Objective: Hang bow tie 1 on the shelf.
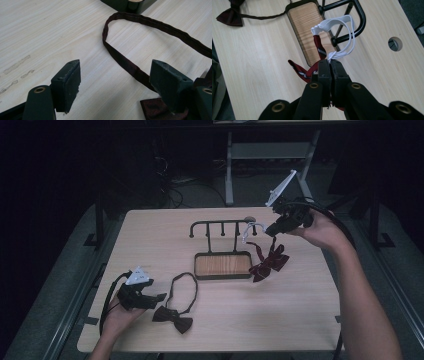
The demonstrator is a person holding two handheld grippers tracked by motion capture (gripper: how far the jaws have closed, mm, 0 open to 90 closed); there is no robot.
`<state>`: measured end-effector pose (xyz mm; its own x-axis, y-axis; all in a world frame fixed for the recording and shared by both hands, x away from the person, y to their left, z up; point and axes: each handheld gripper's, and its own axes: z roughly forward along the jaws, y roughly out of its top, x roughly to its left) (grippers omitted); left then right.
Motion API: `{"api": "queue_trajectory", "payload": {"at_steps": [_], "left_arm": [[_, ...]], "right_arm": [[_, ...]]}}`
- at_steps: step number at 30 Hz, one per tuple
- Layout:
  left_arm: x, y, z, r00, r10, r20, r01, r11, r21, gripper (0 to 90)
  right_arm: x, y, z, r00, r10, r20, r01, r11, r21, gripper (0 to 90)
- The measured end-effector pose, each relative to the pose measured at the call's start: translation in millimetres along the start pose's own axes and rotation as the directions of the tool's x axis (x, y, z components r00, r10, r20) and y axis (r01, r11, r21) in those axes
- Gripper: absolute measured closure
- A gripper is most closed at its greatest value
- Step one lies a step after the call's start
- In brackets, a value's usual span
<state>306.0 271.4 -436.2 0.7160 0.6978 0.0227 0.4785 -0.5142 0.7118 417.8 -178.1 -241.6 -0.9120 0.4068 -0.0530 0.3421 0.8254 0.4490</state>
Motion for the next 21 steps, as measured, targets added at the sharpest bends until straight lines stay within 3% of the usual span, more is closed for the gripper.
{"api": "queue_trajectory", "payload": {"at_steps": [8, 21], "left_arm": [[-0.4, 0.0, 0.4, 1.0, 0.0, 0.001, 0.0, 1.0, -0.007, 25.3], [-0.9, 0.3, 0.8, 1.0, 0.0, 0.001, 0.0, 1.0, -0.003, 25.2]], "right_arm": [[-12.5, 1.6, 8.3, 0.9991, 0.043, 0.006, -0.043, 0.999, 0.017, 87.0], [-23.3, 0.9, 17.6, 0.9972, 0.073, 0.012, -0.074, 0.997, 0.039, 86.7]]}}
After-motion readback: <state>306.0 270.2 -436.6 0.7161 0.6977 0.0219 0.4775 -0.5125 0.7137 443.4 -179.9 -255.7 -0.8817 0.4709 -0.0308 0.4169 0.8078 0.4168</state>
